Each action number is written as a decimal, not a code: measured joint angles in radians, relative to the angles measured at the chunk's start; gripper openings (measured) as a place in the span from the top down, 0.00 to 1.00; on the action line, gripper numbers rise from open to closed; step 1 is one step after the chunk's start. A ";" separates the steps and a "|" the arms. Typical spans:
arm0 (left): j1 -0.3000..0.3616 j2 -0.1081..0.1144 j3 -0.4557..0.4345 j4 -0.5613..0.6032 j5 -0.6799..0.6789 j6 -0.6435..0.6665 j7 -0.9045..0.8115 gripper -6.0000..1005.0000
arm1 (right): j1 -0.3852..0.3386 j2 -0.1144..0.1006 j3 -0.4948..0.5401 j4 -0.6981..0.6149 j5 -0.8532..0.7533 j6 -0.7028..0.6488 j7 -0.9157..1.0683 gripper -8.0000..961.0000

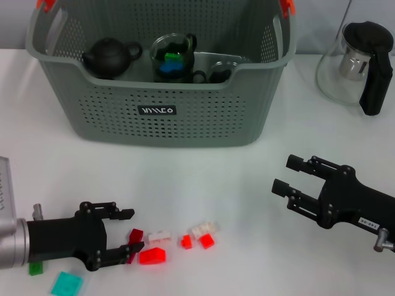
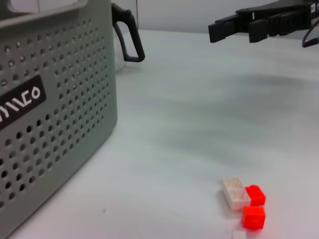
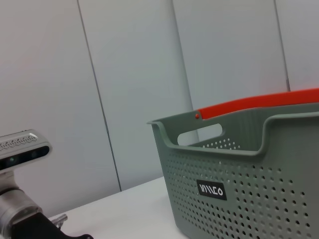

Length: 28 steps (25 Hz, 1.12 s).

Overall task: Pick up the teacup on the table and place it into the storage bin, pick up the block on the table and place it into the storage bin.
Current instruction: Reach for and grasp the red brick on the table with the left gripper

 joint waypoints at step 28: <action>-0.025 0.000 0.002 -0.011 -0.111 -0.120 0.027 0.37 | -0.001 0.000 0.000 0.000 0.000 0.007 0.000 0.33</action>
